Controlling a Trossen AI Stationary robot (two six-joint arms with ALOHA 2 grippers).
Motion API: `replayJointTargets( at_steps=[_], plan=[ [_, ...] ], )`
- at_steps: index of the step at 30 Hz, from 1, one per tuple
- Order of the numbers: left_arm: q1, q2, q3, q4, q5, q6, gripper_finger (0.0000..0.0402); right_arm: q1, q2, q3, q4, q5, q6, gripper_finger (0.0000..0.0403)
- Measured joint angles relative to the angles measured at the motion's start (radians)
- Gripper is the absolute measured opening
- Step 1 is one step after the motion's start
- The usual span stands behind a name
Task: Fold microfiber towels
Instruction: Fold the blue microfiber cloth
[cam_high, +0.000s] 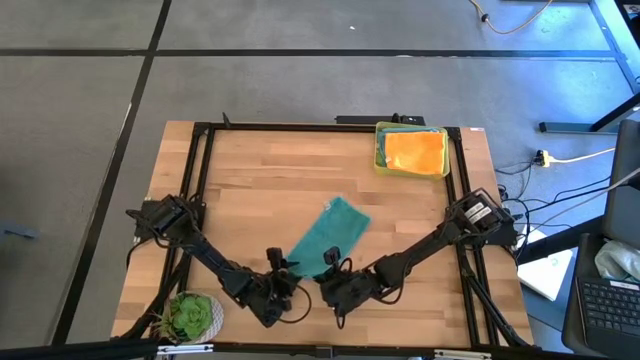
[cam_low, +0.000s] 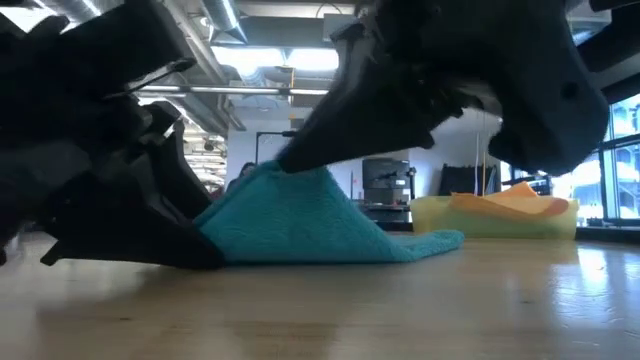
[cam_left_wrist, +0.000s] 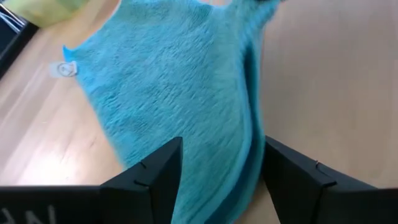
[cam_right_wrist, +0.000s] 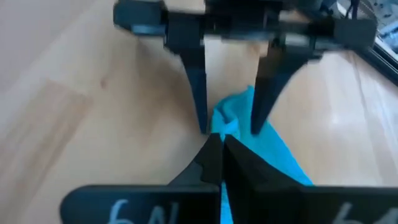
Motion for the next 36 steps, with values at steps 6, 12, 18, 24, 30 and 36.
replayJointTargets(
  at_steps=[6,12,18,24,30,36],
  plan=[
    [-0.032,-0.002,-0.002,-0.022,-0.044,-0.014,0.0175,0.010,-0.065,0.000,-0.180,0.040,0.091,0.0006],
    [-0.035,-0.001,-0.004,0.043,-0.081,-0.051,0.0064,0.040,-0.102,0.000,-0.229,0.045,0.137,0.0007],
    [-0.017,-0.001,0.040,0.043,-0.030,0.022,0.0005,0.051,-0.108,0.000,-0.356,0.048,0.218,0.0008],
    [0.005,-0.001,0.145,-0.054,-0.021,0.138,0.0001,0.074,-0.128,0.000,-0.550,0.052,0.341,0.0009],
    [0.055,-0.001,0.304,-0.298,0.082,0.179,0.0000,0.125,-0.207,0.000,-0.674,0.088,0.444,0.0007],
    [0.070,-0.002,0.477,-0.446,0.227,0.236,0.0000,0.209,-0.298,0.000,-0.689,0.051,0.480,0.0009]
  ],
)
